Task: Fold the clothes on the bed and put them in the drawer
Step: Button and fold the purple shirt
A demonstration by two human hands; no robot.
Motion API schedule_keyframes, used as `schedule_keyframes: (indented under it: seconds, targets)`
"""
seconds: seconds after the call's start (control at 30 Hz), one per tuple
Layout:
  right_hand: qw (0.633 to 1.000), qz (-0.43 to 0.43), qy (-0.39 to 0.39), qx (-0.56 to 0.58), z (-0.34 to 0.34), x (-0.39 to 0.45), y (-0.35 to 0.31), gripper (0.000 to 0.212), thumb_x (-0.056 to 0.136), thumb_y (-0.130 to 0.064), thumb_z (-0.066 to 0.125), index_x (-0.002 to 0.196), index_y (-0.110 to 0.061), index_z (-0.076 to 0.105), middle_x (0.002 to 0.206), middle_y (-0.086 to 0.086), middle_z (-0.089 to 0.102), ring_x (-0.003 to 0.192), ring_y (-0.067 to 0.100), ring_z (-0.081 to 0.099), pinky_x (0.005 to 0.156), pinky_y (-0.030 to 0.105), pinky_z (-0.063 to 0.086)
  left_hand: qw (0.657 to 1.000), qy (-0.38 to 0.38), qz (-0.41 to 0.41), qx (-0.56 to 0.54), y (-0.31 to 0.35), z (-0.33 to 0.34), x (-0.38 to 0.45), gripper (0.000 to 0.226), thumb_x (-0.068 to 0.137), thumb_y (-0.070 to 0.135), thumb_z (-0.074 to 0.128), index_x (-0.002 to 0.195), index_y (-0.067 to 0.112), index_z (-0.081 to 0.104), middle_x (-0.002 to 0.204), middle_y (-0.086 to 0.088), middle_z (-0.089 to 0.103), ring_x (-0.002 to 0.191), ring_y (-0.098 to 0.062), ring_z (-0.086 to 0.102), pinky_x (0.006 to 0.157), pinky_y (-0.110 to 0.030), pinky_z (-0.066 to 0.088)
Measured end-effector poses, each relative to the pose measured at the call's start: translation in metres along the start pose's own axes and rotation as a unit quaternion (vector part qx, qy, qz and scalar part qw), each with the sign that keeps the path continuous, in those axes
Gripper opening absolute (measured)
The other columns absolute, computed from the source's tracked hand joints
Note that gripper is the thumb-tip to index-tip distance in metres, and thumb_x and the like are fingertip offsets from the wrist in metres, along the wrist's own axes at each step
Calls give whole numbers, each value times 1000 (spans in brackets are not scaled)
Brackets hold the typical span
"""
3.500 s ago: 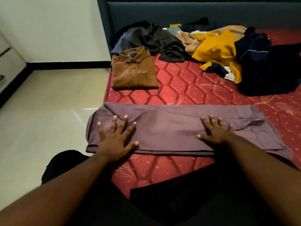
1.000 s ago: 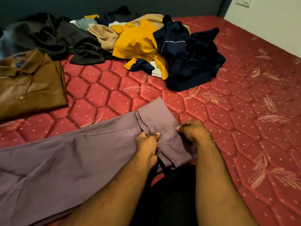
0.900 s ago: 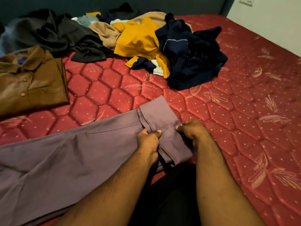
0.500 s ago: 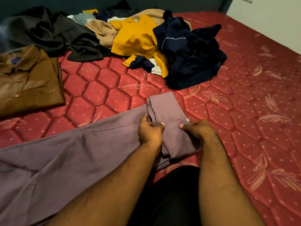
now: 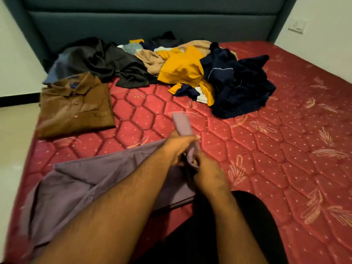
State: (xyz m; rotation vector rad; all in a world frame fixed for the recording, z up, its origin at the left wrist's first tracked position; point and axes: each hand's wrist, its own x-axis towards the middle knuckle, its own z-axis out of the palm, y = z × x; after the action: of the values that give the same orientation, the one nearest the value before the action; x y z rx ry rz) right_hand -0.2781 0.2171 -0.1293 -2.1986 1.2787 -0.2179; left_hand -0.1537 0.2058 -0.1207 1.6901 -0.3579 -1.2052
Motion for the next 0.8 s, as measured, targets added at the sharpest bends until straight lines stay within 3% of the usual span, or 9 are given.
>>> schedule_keyframes:
  seconds: [0.13, 0.23, 0.33, 0.4, 0.5, 0.57, 0.63, 0.7, 0.8]
  targets:
    - [998, -51, -4, -46, 54, -48, -61, 47, 94, -6, 41, 138, -24, 36, 123, 7, 59, 114, 28, 56, 88, 37, 40, 981, 136, 73, -116, -46, -75, -12, 37, 83, -9, 61, 118, 2, 56, 102, -19, 68, 80, -29, 66, 68, -38, 57]
    - [995, -87, -20, -54, 100, -73, -95, 39, 97, -9, 37, 133, -23, 38, 121, 6, 58, 109, 28, 60, 83, 38, 45, 971, 181, 69, -140, -82, -138, -26, 34, 86, -9, 61, 118, 0, 56, 112, -22, 67, 92, -33, 67, 81, -42, 56]
    - [981, -179, 15, -67, 149, -96, -128, 35, 82, -7, 37, 112, -22, 47, 95, 6, 67, 77, 21, 69, 55, 29, 52, 964, 214, 84, -134, -105, -201, -49, 35, 88, -8, 60, 123, -3, 57, 114, -23, 67, 97, -35, 67, 86, -43, 55]
    - [973, -215, -21, -74, 170, -109, -146, 47, 71, -12, 49, 117, -22, 46, 92, 6, 71, 70, 15, 69, 47, 22, 51, 956, 246, 102, -126, -113, -235, -65, 33, 88, -8, 60, 121, -1, 59, 111, -20, 68, 93, -31, 66, 86, -41, 54]
    - [961, -261, -68, -57, 189, -123, -164, 75, 70, -12, 70, 138, -14, 38, 121, 12, 64, 101, 22, 66, 75, 27, 56, 952, 259, 109, -124, -121, -266, -80, 30, 89, -7, 60, 116, 6, 61, 105, -14, 69, 88, -27, 66, 86, -41, 56]
    - [947, -294, -126, -30, 192, -129, -176, 54, 90, -22, 56, 140, -14, 38, 133, 10, 54, 121, 26, 53, 98, 34, 44, 956, 256, 101, -107, -126, -283, -84, 31, 92, -4, 59, 120, 8, 60, 107, -13, 69, 91, -27, 66, 87, -40, 55]
    - [940, -320, -116, -16, 189, -130, -179, 44, 96, -40, 42, 132, -15, 48, 131, 6, 56, 122, 25, 48, 106, 36, 34, 958, 254, 101, -86, -132, -293, -84, 31, 93, -3, 56, 122, 9, 59, 112, -14, 69, 94, -27, 66, 90, -41, 54]
    - [941, -319, -111, -32, 179, -120, -177, 58, 93, -51, 26, 132, -17, 51, 136, 6, 54, 131, 25, 42, 115, 37, 21, 956, 264, 115, -63, -135, -299, -83, 31, 93, -2, 56, 123, 6, 60, 115, -15, 68, 99, -26, 66, 95, -42, 53]
    - [929, -347, -2, -125, 171, -86, -154, 65, 90, -56, 25, 133, -20, 55, 142, 8, 52, 137, 31, 41, 115, 48, 20, 943, 301, 139, -28, -135, -306, -85, 36, 92, -2, 58, 128, 4, 60, 116, -11, 68, 101, -25, 66, 88, -29, 55]
